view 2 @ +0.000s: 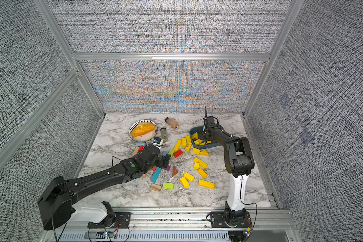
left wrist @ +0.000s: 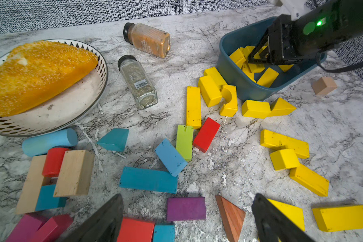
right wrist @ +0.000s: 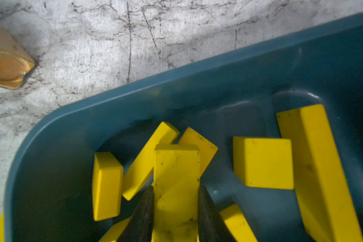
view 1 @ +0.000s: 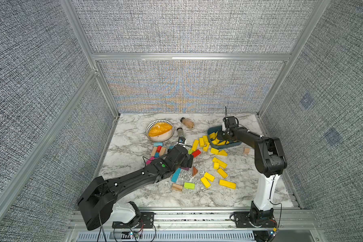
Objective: Pick out the yellow building blocks
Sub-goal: Place the building block in the storage box, then pick up the building block from the center of the board.
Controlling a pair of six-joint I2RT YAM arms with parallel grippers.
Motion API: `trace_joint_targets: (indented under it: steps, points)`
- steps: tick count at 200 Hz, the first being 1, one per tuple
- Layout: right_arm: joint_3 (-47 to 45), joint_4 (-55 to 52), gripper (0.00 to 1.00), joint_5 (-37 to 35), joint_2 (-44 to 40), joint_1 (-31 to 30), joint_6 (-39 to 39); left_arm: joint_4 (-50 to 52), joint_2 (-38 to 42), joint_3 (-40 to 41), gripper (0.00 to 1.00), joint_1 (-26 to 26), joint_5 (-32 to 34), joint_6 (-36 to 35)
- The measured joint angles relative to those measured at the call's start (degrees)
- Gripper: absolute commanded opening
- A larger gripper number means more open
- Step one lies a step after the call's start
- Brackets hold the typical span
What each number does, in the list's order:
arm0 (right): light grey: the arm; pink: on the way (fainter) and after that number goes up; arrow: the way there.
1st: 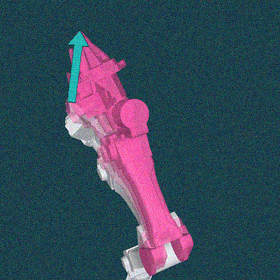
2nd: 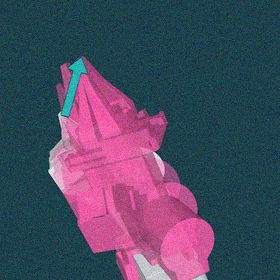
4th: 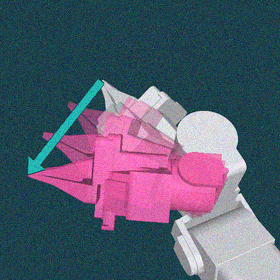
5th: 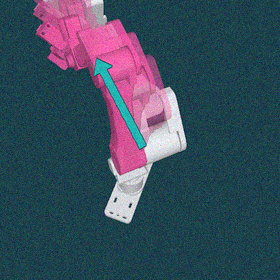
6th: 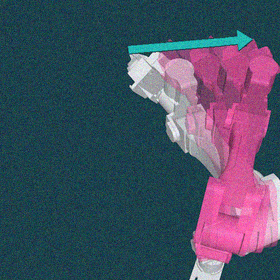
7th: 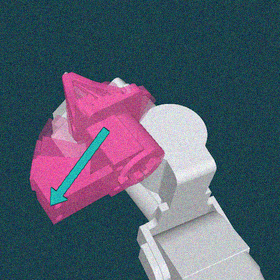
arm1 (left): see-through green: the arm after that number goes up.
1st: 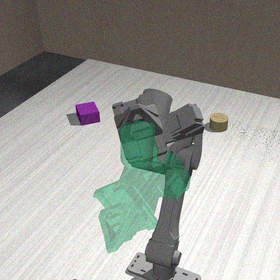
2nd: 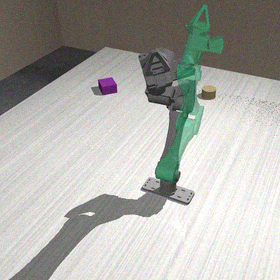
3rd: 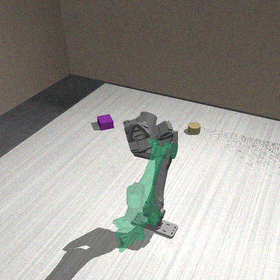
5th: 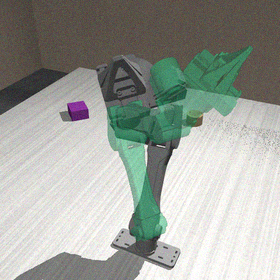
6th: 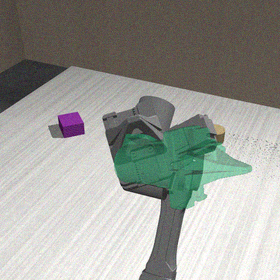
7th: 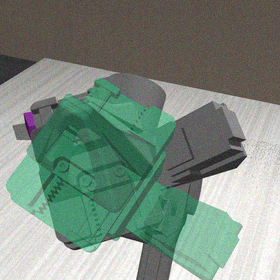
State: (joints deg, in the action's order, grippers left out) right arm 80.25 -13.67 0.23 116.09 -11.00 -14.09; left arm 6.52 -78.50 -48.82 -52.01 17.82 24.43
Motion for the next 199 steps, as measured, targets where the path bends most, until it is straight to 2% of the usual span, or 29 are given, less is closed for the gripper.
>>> trace_joint_targets:
  steps: [36,61,90,155,199]
  points:
    - [-0.42,0.17,0.5,1.05,-0.85,0.09,-0.2,1.16,-3.82,-3.5,0.97,0.74,0.0,0.17]
    - [-0.13,-0.07,0.52,2.16,-4.07,0.52,-0.22,2.47,-6.23,-6.05,0.97,1.99,-0.2,1.36]
    - [-1.05,0.55,0.52,2.51,-11.93,1.38,-0.2,6.45,-10.36,-11.76,0.96,2.95,-1.51,1.53]
    - [-21.14,3.63,0.52,5.95,-32.11,1.25,-1.79,23.19,-26.12,-33.31,0.88,6.1,-6.62,-1.88]
    - [-29.14,3.87,0.52,6.23,-41.44,1.31,-2.49,31.87,-36.33,-44.94,0.86,8.5,-10.25,-6.1]
